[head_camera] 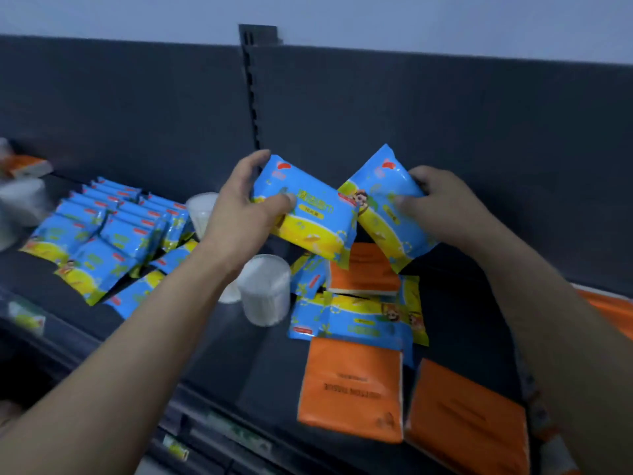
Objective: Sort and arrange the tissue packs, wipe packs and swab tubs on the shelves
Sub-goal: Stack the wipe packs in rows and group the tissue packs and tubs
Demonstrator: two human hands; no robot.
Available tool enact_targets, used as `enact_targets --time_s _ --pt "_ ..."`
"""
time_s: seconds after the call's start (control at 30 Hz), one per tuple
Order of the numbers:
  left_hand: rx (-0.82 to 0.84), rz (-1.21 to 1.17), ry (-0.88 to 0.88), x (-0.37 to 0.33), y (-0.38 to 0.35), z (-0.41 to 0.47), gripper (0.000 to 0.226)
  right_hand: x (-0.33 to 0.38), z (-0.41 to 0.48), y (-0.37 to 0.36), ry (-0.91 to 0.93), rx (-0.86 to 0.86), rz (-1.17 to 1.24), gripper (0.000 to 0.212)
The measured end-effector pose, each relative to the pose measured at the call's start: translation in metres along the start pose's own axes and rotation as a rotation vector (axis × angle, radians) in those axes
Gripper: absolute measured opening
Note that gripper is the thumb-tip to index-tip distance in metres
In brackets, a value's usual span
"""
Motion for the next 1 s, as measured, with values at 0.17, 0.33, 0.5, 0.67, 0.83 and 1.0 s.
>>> enact_targets --time_s 0.17,0.33,0.5,0.67,0.83,1.0 --pt "-0.048 0.017 -0.069 0.001 0.073 -0.002 0.066 0.063 0.013 -0.035 0.106 -0.034 0.054 0.017" --pt "-0.062 -0.026 -0.102 0.005 0.187 0.003 0.061 0.141 0.033 -0.112 0.151 -0.028 0.103 0.016" --pt "-0.077 -0.081 -0.036 0.029 0.308 0.015 0.070 0.213 0.055 -0.202 0.163 0.046 0.119 0.018" --pt "-0.099 -0.117 0.072 0.055 0.388 0.026 0.060 0.251 0.075 -0.265 0.140 0.127 0.092 0.018" --pt "-0.148 -0.168 0.137 0.072 0.433 0.039 0.065 0.272 0.101 -0.309 0.117 0.227 0.072 0.024" --pt "-0.163 -0.042 0.191 0.084 0.453 0.055 0.058 0.271 0.123 -0.343 0.081 0.316 0.079 0.026"
Point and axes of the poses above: each hand's wrist, its own z-axis towards the middle knuckle, its own y-axis out of the back of the hand, x = y × z, the point moved 3 cm from there along z, towards the middle knuckle, and after that the axes turned 15 degrees about y, right-handed, at the moved point
